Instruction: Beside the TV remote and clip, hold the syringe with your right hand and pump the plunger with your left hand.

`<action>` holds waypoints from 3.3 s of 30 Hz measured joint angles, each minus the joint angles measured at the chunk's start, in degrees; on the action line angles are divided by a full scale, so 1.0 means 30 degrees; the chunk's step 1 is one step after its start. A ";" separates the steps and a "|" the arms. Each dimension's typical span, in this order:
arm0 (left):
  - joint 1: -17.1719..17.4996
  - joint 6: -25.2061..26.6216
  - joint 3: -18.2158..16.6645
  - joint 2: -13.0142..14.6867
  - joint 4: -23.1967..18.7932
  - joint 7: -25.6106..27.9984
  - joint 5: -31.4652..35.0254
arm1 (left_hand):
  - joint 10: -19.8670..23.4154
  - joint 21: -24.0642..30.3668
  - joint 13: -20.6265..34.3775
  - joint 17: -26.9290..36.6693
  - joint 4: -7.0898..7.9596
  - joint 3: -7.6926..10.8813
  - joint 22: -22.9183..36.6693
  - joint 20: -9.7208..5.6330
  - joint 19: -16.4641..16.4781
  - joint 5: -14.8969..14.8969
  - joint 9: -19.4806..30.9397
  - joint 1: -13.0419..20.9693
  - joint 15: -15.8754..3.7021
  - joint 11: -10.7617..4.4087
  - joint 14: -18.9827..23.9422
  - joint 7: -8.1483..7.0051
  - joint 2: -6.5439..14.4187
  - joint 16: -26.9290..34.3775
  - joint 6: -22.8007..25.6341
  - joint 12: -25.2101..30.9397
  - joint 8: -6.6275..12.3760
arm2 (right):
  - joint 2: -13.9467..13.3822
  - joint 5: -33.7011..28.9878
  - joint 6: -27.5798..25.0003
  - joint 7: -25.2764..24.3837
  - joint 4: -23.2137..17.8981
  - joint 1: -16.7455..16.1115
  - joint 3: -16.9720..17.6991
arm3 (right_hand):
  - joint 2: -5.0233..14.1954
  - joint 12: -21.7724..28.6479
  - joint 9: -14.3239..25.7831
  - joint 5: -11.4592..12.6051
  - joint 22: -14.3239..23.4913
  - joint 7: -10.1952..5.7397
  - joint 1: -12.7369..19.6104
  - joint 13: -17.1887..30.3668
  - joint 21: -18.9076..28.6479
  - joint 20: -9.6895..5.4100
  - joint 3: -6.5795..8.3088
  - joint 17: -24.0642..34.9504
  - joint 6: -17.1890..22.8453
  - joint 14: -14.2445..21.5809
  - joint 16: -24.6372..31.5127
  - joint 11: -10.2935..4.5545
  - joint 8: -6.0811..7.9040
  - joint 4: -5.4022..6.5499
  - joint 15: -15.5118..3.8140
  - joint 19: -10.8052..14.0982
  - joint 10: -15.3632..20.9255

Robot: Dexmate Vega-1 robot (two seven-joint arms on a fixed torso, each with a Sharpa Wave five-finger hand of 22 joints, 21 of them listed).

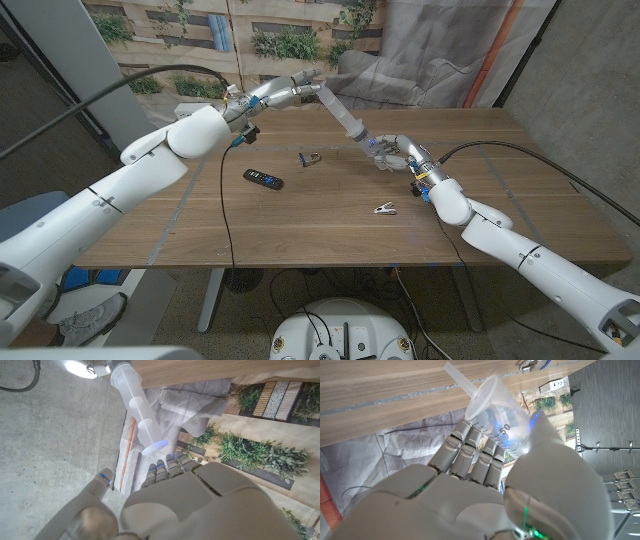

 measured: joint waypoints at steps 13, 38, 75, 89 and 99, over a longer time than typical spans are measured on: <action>-0.0408 -0.0430 0.0693 -0.0663 0.0602 -0.0114 0.0791 | 0.0070 0.0001 -0.0021 -0.0115 0.0007 0.0008 0.0000 -0.0105 -0.0104 0.0001 0.0002 0.0001 -0.0003 0.0072 0.0004 0.0110 0.0000 0.0078 -0.0294 0.0076 0.0000 | 0.0130 0.0111 0.0183 0.0014 0.0364 0.0182 -0.0038 | 0.0000 -0.0006 -0.0003 -0.0010 0.0001 -0.0002 0.0000 0.0000 0.0000 0.0000 0.0055 -0.0004 -0.0001 0.0000 -0.0003 -0.0070 -0.0085 -0.0055 0.0000 0.0001 -0.0135; -0.1342 -0.0523 0.1687 -0.1372 0.1610 -0.1441 0.0652 | 0.0172 0.0080 -0.0032 -0.0138 0.0214 0.0051 -0.0003 -0.0105 -0.0102 0.0002 0.0002 0.0002 0.0100 0.0250 0.0400 0.0424 0.0000 0.0161 0.0024 0.0092 0.0236 | 0.0297 0.0491 0.0624 -0.0260 0.0673 0.0263 0.0232 | 0.0000 0.0073 0.0086 -0.0013 0.0001 0.0101 0.0000 -0.0015 0.0001 0.0001 -0.0014 0.0088 0.0108 0.0000 -0.0041 -0.0043 -0.0100 -0.0126 0.0000 0.0001 -0.0148; -0.2894 -0.0964 0.3010 -0.2271 0.2927 -0.3139 0.0438 | 0.0325 0.0227 0.0022 -0.0138 0.0421 0.0107 -0.0004 -0.0034 -0.0029 0.0003 0.0090 0.0002 0.0096 0.0240 0.0603 0.0419 0.0001 0.0039 0.0230 0.0229 0.0227 | 0.0911 0.0723 0.2075 -0.0114 0.1506 0.0868 0.0116 | 0.0001 0.0066 0.0088 -0.0001 0.0001 0.0340 0.0001 -0.0008 0.0064 0.0001 0.0062 0.0171 0.0540 0.0002 -0.0039 -0.0055 -0.0147 -0.0207 -0.0001 0.0001 -0.0153; -0.3179 -0.0974 0.3286 -0.2483 0.3045 -0.3406 0.0566 | 0.0482 0.0227 -0.0021 -0.0193 0.0370 0.0157 -0.0004 -0.0106 0.0043 0.0010 0.0088 0.0210 0.0200 0.0553 0.0704 0.0658 0.0054 0.0087 0.0469 0.0244 0.0227 | 0.1096 0.0763 0.2340 0.0037 0.1772 0.1097 0.0000 | 0.0000 0.0048 0.0078 -0.0012 0.0001 0.0168 0.0001 0.0000 0.0064 0.0001 0.0117 0.0264 0.0368 0.0002 -0.0039 -0.0054 -0.0359 -0.0256 -0.0002 0.0001 -0.0151; -0.3260 -0.0888 0.3470 -0.2585 0.2901 -0.3558 0.0646 | 0.0799 0.0226 -0.0048 -0.0154 0.0424 0.0213 -0.0004 0.0000 0.0147 0.0010 0.0087 0.0210 0.0125 0.0306 0.0779 0.0517 0.0053 0.0164 0.0609 0.0239 0.0227 | 0.1148 0.0761 0.2635 0.0041 0.1788 0.1109 -0.0005 | 0.0001 0.0050 0.0073 -0.0055 0.0001 0.0624 0.0000 0.0004 0.0154 0.0001 0.0117 0.0354 0.0823 0.0002 -0.0039 -0.0050 -0.0349 -0.0256 -0.0002 0.0001 -0.0148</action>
